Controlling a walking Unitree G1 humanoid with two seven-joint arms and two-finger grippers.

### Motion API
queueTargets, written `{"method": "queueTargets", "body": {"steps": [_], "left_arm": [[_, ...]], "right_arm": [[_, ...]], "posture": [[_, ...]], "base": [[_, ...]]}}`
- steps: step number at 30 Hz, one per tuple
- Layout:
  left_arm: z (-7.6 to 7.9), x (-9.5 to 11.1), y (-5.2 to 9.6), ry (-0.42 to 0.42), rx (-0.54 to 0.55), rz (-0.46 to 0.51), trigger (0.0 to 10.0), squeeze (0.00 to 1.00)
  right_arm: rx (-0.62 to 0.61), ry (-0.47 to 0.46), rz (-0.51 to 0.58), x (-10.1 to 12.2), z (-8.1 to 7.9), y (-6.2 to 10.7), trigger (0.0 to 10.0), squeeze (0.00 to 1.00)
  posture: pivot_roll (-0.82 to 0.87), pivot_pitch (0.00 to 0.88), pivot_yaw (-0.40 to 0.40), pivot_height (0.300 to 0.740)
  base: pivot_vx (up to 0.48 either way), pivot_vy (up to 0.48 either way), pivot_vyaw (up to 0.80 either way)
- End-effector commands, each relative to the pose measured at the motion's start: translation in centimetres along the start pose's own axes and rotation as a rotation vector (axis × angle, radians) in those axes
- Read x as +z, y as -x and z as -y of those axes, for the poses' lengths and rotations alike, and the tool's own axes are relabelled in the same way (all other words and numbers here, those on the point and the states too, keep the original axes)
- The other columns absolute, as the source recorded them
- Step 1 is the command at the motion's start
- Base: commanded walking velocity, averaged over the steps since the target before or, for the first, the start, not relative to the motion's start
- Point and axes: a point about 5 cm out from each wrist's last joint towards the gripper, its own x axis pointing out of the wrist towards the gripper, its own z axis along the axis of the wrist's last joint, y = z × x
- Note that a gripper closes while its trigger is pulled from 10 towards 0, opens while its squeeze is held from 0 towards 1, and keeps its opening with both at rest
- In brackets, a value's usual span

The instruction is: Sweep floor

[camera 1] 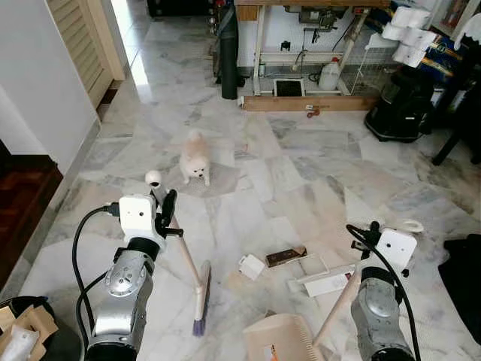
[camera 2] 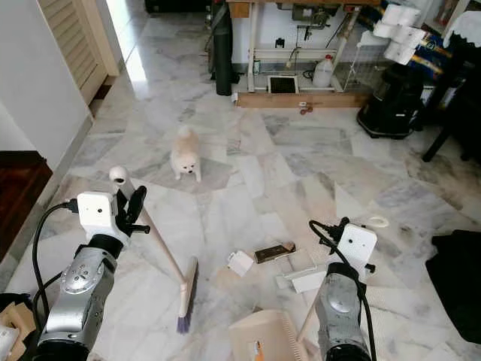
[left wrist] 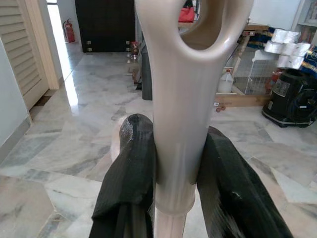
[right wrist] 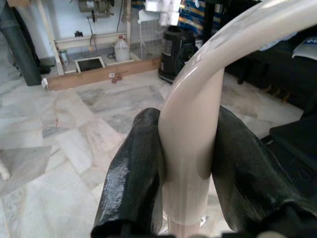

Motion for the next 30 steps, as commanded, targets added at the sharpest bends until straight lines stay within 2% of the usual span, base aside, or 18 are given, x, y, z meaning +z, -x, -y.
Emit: {"method": "queueTargets", "body": {"steps": [1,2,11,12,13,17,18,19,30], "left_arm": [[0.29,1.08,-0.3,-0.012,-0.022,0.05,10.0,0.0],[0.31,1.08,-0.3,-0.012,-0.023,0.05,10.0,0.0],[0.52,1.07,-0.31,-0.008,-0.034,0.049,10.0,0.0],[0.53,1.07,-0.32,-0.008,-0.035,0.049,10.0,0.0],[0.55,1.06,-0.33,-0.007,-0.036,0.048,10.0,0.0],[0.66,1.01,-0.33,-0.005,-0.045,0.045,10.0,0.0],[0.7,1.0,-0.31,-0.004,-0.047,0.044,10.0,0.0],[0.74,0.98,-0.3,-0.003,-0.05,0.043,10.0,0.0],[0.8,0.93,-0.3,-0.002,-0.058,0.038,10.0,0.0]], "right_arm": [[-0.007,-0.015,0.031,0.65,-0.16,-0.35,10.0,0.15],[-0.007,-0.015,0.03,0.65,-0.15,-0.37,10.0,0.0],[-0.009,-0.018,0.034,0.67,0.04,-0.48,10.0,0.0],[-0.008,-0.02,0.035,0.67,0.05,-0.48,10.0,0.06],[-0.008,-0.02,0.036,0.68,0.05,-0.48,10.0,0.99],[-0.008,-0.015,0.032,0.6,0.03,-0.44,10.0,1.0],[-0.007,-0.014,0.03,0.55,0.0,-0.41,10.0,0.64],[-0.005,-0.014,0.026,0.47,-0.06,-0.35,10.0,0.0],[0.016,-0.024,0.013,0.25,-0.33,-0.21,10.0,0.0]], "posture": [[0.04,0.086,0.001,0.74],[0.04,0.085,0.001,0.74],[0.04,0.079,0.001,0.74],[0.04,0.079,0.001,0.74],[0.04,0.079,0.001,0.74],[0.04,0.079,0.002,0.74],[0.04,0.079,0.002,0.74],[0.04,0.078,0.002,0.74],[0.04,0.076,0.001,0.74]], "base": [[0.0,0.0,0.0],[0.0,0.0,0.0],[0.0,0.0,0.0],[0.0,0.0,0.0],[0.0,0.0,0.0],[0.0,0.0,0.0],[0.0,0.0,0.0],[0.0,0.0,0.0],[0.0,0.0,0.0]]}}
